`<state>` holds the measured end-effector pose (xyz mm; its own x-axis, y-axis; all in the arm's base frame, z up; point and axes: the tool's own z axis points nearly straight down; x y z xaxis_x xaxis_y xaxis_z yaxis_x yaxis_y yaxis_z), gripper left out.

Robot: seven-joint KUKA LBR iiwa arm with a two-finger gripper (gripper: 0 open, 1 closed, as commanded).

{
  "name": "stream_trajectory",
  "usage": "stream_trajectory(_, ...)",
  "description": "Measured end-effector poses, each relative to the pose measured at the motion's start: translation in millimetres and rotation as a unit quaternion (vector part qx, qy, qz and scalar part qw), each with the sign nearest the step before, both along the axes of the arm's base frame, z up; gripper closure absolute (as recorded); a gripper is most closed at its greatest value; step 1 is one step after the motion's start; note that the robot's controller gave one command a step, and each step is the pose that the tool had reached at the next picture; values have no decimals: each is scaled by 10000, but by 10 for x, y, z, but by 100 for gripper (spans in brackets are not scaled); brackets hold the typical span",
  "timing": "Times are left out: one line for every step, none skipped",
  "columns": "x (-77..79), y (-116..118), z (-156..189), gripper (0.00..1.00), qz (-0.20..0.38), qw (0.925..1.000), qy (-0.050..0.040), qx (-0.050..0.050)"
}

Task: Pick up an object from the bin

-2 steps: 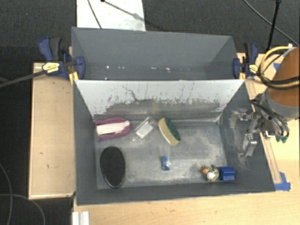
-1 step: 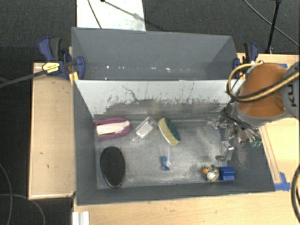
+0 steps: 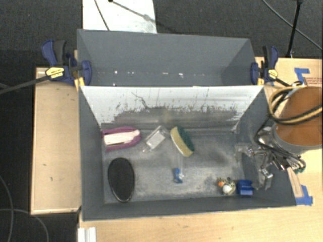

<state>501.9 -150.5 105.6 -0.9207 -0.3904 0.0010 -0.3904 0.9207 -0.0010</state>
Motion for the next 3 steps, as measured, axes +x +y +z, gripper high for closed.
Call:
stream_trajectory(-170,337,-69,0,847,9964,-12,12)
stream_trajectory(-167,323,-53,100,862,9963,-9,1)
stream_trajectory(-168,331,-70,0,883,9961,-12,8)
